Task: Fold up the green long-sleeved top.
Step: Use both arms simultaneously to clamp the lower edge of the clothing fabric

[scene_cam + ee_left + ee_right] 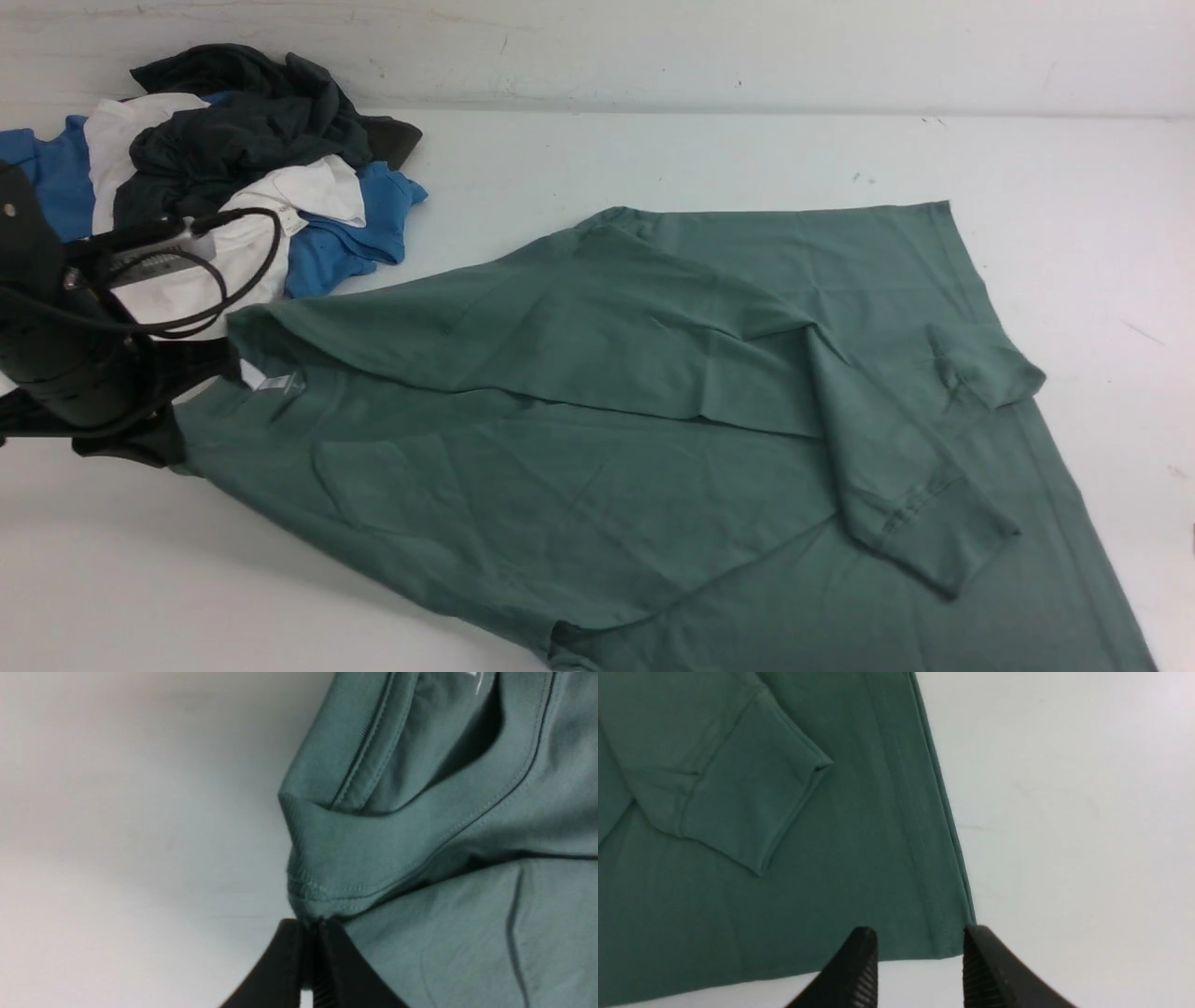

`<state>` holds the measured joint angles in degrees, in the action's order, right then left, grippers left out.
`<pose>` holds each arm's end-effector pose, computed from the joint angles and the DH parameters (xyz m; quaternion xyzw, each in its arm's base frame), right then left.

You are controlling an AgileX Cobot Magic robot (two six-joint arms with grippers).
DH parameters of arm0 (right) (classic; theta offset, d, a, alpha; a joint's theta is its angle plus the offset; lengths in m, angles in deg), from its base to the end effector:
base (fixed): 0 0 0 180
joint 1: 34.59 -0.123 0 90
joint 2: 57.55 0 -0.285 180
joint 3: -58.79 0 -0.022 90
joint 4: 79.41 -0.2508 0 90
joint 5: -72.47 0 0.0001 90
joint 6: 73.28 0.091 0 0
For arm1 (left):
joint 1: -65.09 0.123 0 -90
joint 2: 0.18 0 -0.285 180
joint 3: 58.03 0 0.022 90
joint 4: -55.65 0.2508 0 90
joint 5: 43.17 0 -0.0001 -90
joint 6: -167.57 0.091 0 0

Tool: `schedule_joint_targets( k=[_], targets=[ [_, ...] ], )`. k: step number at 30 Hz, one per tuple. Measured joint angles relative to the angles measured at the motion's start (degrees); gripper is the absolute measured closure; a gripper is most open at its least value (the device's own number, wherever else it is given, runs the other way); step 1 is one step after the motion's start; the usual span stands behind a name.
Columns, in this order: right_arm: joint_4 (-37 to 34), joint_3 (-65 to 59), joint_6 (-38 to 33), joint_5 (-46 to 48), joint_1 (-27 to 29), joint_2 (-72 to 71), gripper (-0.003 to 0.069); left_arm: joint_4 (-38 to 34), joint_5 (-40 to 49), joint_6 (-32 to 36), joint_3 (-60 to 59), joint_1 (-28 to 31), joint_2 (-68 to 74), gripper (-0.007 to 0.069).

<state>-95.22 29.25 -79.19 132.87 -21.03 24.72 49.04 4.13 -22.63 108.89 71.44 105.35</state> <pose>0.2151 -0.0297 0.2453 0.1254 0.9820 0.1108 0.0873 0.3281 0.0288 0.2089 -0.1759 0.9756 -0.0509 0.1208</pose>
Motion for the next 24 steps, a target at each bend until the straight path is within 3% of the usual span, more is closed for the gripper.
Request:
schedule_joint_targets(
  k=[9,14,18,24],
  targets=[
    [6.17,-3.51,3.03,-3.01,-11.59,10.25,0.0405,1.92,0.88,1.25,-0.06,0.27,0.0,0.0616],
    [11.27,-3.51,7.76,-3.19,-13.84,14.97,0.0379,2.03,1.13,0.97,-0.06,0.27,0.0,0.0591],
    [15.13,-3.51,12.52,-3.32,-14.17,18.26,0.0337,2.55,2.62,0.85,-0.06,0.27,0.0,0.0507],
    [15.81,-3.51,13.55,-6.34,-14.17,18.64,0.0301,2.11,6.71,0.85,-0.06,0.27,-0.14,0.0377]
  ],
)
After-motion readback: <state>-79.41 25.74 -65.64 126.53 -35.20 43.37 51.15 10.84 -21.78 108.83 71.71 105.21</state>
